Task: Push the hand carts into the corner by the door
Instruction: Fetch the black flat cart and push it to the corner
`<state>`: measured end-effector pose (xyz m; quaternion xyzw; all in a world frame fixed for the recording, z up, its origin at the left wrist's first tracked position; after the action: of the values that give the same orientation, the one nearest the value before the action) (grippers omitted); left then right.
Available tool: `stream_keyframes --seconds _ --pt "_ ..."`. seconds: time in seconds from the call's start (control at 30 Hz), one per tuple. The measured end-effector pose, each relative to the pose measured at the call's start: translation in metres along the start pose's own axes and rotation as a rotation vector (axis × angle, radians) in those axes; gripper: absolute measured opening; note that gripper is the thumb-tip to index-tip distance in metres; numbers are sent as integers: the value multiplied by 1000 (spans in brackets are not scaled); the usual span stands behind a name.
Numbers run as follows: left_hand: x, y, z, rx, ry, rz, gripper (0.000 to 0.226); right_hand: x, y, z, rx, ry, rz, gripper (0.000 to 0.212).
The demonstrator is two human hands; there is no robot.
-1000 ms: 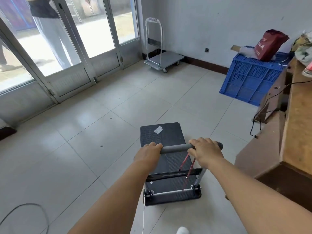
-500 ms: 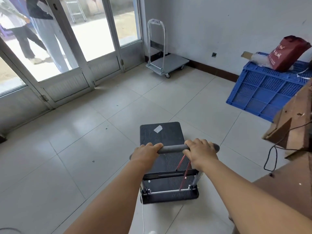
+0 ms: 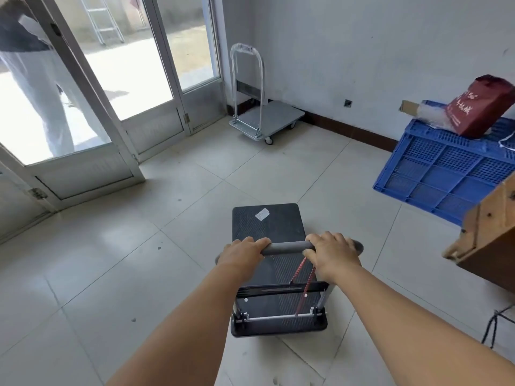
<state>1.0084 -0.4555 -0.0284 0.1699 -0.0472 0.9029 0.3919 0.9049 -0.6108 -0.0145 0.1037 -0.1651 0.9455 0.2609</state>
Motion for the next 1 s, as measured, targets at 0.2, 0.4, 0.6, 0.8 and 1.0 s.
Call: stream_keyframes --seconds 0.2,0.4,0.6,0.8,1.0 --pt "-86 -24 32 -55 17 -37 33 -84 -1 21 -5 17 -25 35" --pt "-177 -50 66 -76 42 -47 39 -182 -3 47 -13 21 -28 34" --pt "-263 -83 107 -34 5 -39 33 -280 -13 72 -35 13 -9 31" --pt "-342 -114 142 -49 -15 -62 34 -361 -24 95 -42 17 -14 31" --pt "-427 -139 176 -43 -20 -123 34 -440 -29 119 -52 37 -58 35"
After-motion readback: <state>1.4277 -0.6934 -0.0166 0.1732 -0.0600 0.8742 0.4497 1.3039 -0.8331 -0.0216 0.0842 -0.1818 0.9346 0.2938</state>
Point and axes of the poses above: each hand's wrist, its own x-axis away from the middle knuckle, its own z-axis out of the back of the hand, y = z × x, the point moved 5 cm from there along -x, towards the middle knuckle, and after that the axes turned 10 degrees about -x, right-handed, at the moved point
